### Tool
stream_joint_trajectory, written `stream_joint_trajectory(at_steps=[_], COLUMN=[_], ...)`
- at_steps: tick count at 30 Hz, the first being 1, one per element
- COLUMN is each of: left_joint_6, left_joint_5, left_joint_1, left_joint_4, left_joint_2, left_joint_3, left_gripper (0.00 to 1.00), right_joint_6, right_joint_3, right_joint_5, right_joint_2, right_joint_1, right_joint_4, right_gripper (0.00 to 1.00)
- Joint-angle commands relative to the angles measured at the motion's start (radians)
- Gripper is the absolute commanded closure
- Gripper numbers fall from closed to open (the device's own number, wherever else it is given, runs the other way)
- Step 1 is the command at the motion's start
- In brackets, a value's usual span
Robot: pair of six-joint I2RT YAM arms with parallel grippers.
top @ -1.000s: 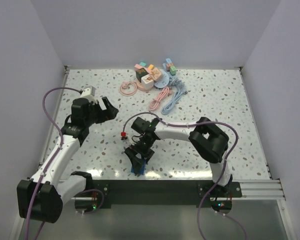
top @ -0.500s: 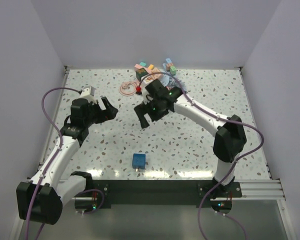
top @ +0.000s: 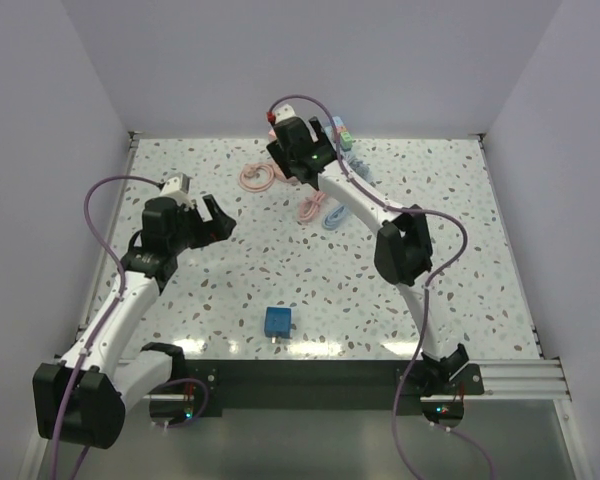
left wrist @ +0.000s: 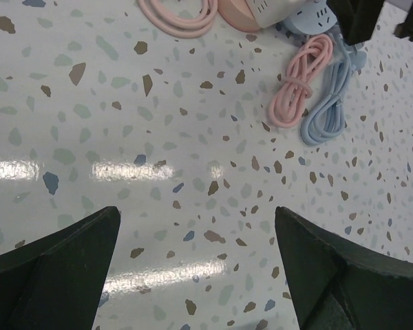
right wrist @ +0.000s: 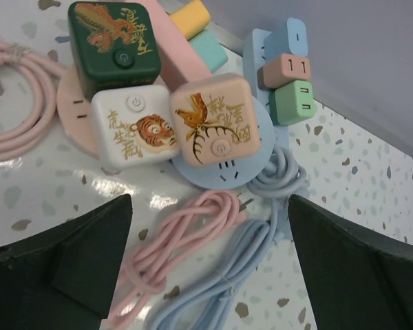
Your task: Pull the plug off the socket
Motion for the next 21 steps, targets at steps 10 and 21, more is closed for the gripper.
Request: stream_joint_trajectory(at_steps=[10,21], left_joint_6=[-0.004,-0.011], left_joint_5=[-0.019,0.001], left_joint_1=[-0.002,-0.002], left_joint_4=[-0.046,-0.006], left_joint_2=[-0.03,0.05], left_joint_3=[0.002,0.018], left_gripper=[0.0,0.0], right_joint_6=[0.037,0.098], right_joint_3=[0.203,0.211], right_joint_5=[0.043,-0.19], right_joint_2=[0.216,0.269], right_joint_1=[-0.105,-0.182], right_joint_4=[0.261,0.197], right_gripper=[0.01,0.11])
